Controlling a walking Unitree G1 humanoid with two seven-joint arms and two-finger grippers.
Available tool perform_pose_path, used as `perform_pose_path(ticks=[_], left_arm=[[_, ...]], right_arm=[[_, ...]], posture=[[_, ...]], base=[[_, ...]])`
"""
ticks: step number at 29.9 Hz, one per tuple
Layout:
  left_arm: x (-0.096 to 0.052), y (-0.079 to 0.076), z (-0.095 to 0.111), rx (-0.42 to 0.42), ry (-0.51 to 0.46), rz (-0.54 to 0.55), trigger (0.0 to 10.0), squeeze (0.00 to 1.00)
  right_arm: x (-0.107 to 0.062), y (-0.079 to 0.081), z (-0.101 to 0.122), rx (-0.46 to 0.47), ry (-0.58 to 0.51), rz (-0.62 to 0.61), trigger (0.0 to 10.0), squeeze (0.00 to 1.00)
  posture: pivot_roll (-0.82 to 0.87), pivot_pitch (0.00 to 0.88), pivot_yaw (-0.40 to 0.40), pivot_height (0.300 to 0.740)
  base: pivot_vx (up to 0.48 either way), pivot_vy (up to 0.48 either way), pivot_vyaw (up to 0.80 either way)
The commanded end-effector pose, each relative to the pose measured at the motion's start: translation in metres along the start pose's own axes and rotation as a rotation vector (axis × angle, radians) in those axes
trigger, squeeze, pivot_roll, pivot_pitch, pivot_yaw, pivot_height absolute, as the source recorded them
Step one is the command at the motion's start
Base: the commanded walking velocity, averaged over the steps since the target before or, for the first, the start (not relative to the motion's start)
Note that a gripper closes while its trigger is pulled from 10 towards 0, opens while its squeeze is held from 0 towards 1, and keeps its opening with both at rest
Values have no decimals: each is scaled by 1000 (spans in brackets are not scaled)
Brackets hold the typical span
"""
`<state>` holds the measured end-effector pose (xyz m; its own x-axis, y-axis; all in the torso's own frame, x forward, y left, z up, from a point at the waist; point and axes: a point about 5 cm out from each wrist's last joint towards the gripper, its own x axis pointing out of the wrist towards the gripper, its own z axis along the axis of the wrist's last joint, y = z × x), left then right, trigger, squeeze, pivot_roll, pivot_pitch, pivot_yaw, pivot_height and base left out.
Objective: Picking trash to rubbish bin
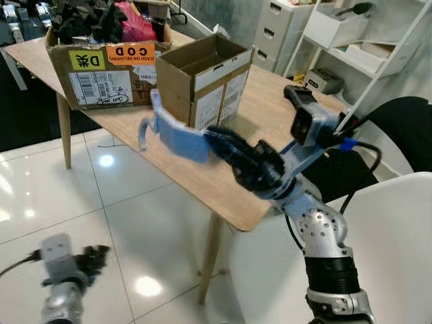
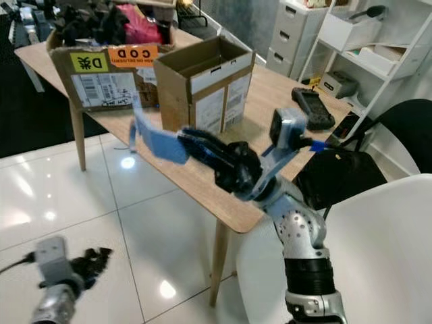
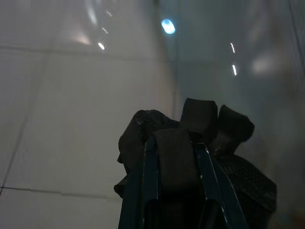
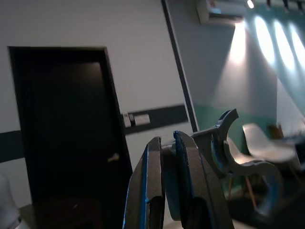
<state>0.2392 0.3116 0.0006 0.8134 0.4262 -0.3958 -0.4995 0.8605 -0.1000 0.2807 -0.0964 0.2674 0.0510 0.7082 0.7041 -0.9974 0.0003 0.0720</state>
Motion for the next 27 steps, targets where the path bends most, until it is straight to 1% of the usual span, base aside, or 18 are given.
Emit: perform_pose_path(ticks=[1, 3, 5, 6, 7, 8, 9, 11, 12, 13, 14, 16, 17, 19, 20, 23, 24, 27], left_arm=[[0, 6, 4, -18, -22, 23, 10000, 0], [5, 22, 33, -59, -139, 72, 10000, 0], [5, 22, 33, -59, -139, 72, 10000, 0], [6, 29, 45, -79, -188, 95, 10000, 0], [7, 39, 65, -100, -269, 116, 10000, 0], [7, 39, 65, -100, -269, 116, 10000, 0], [7, 47, 86, -119, -351, 123, 10000, 0], [7, 47, 86, -119, -351, 123, 10000, 0], [6, 52, 105, -133, -425, 113, 10000, 0], [6, 50, 132, -149, -530, 51, 10000, 0], [6, 50, 132, -149, -530, 51, 10000, 0], [1, 36, 173, -146, -693, -102, 10000, 0], [1, 36, 173, -146, -693, -102, 10000, 0], [-9, 14, 202, -114, -812, -290, 10000, 0], [-9, 14, 202, -114, -812, -290, 10000, 0], [-27, -17, 226, -48, -908, -517, 10000, 0], [-27, -17, 226, -48, -908, -517, 10000, 0], [-47, -36, 242, -28, -967, -685, 10000, 0]], right_arm=[[4, 3, 5, -16, -15, 20, 10000, 0], [13, -6, 20, -82, -68, -40, 10000, 0], [13, -6, 20, -82, -68, -40, 10000, 0], [17, -11, 26, -105, -92, -72, 10000, 0], [23, -17, 39, -154, -129, -116, 10000, 0], [23, -17, 39, -154, -129, -116, 10000, 0], [30, -21, 52, -195, -161, -143, 10000, 0], [30, -21, 52, -195, -161, -143, 10000, 0], [34, -24, 62, -235, -176, -163, 10000, 0], [39, -30, 73, -293, -174, -196, 10000, 0], [39, -30, 73, -293, -174, -196, 10000, 0], [44, -42, 87, -396, -134, -265, 10000, 0], [44, -42, 87, -396, -134, -265, 10000, 0], [46, -53, 94, -471, -94, -327, 10000, 0], [46, -53, 94, -471, -94, -327, 10000, 0], [48, -62, 100, -537, -54, -375, 10000, 0], [48, -62, 100, -537, -54, -375, 10000, 0], [54, -67, 105, -599, -12, -386, 10000, 0]], posture=[[37, 108, -51, 740], [40, 109, -55, 740], [40, 109, -55, 740], [42, 110, -57, 740], [43, 112, -58, 740], [43, 112, -58, 740], [45, 115, -61, 740], [45, 115, -61, 740], [49, 119, -63, 740], [51, 124, -70, 740], [51, 124, -70, 740], [51, 124, -70, 740], [51, 124, -70, 740], [61, 140, -80, 740], [61, 140, -80, 740], [72, 153, -83, 740], [72, 153, -83, 740], [74, 166, -86, 740]], base=[[0, 0, 0], [0, 0, 0], [0, 0, 0], [0, 0, 0], [0, 0, 0], [0, 0, 0], [0, 0, 0], [0, 0, 0], [0, 0, 0], [0, 0, 0], [0, 0, 0], [0, 0, 0], [0, 0, 0], [0, 0, 0], [0, 0, 0], [0, 0, 0], [0, 0, 0], [0, 0, 0]])
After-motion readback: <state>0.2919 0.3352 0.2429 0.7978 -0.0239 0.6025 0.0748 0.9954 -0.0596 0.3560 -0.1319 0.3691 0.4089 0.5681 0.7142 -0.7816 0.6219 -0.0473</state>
